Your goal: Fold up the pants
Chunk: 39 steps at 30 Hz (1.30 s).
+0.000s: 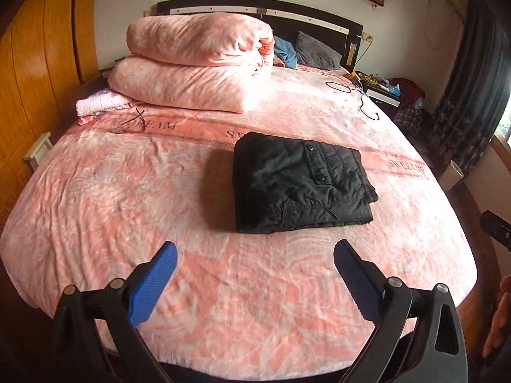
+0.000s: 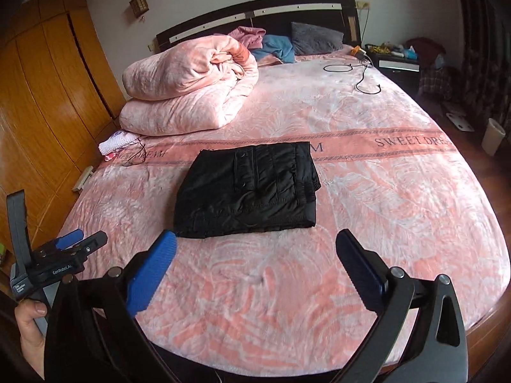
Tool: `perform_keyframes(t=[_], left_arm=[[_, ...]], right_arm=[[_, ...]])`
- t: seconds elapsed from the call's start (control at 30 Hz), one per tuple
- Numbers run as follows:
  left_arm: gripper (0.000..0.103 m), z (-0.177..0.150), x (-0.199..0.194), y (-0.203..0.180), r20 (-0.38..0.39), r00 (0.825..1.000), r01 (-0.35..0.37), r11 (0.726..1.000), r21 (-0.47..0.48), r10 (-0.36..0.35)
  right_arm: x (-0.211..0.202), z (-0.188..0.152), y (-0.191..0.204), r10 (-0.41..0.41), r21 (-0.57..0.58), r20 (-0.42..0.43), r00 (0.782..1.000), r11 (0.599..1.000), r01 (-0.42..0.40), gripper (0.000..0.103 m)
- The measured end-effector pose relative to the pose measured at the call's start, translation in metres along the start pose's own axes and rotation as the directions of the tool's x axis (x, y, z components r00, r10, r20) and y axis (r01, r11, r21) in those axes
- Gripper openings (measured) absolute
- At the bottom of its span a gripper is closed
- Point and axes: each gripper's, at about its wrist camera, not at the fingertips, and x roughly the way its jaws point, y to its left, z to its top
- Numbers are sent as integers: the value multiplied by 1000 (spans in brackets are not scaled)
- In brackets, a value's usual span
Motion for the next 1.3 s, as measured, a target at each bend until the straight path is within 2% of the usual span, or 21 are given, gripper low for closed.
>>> perform_keyframes(t=[0.13, 0.27, 0.4, 0.53, 0.77, 0.93, 1.07, 1.2, 1.3], left_arm=[[99, -23, -45, -10, 33, 999, -18, 1000, 23, 17], [99, -46, -87, -20, 60, 998, -12, 999, 40, 10], [99, -69, -122, -28, 91, 995, -48, 998, 46, 44], [99, -85, -149, -34, 122, 991, -66, 996, 67, 58], [99, -107, -168, -27, 102, 994, -30, 999, 14, 28], [99, -115, -172, -24, 109, 992, -69, 998, -1, 69], [99, -114, -173, -24, 112, 991, -78, 997, 12, 76], [99, -110, -170, -21, 102, 994, -37, 999, 4, 36], [99, -107, -165, -18, 97, 994, -44, 999, -12, 45]], right_arm=[[-54, -27, 20, -13, -18, 42, 999, 1000, 14, 100], [-99, -50, 34, -77, -41, 97, 992, 996, 81, 100], [-134, -72, 43, -78, -52, 129, 989, 995, 85, 100], [-157, -92, 56, -113, -98, 164, 980, 987, 130, 100], [-168, -117, 62, -105, -103, 150, 983, 987, 121, 100], [-168, -124, 64, -90, -97, 130, 987, 990, 103, 100], [-169, -124, 67, -82, -94, 139, 987, 991, 96, 100], [-166, -120, 69, -76, -90, 142, 987, 992, 90, 100], [-162, -117, 71, -71, -94, 137, 988, 992, 85, 100]])
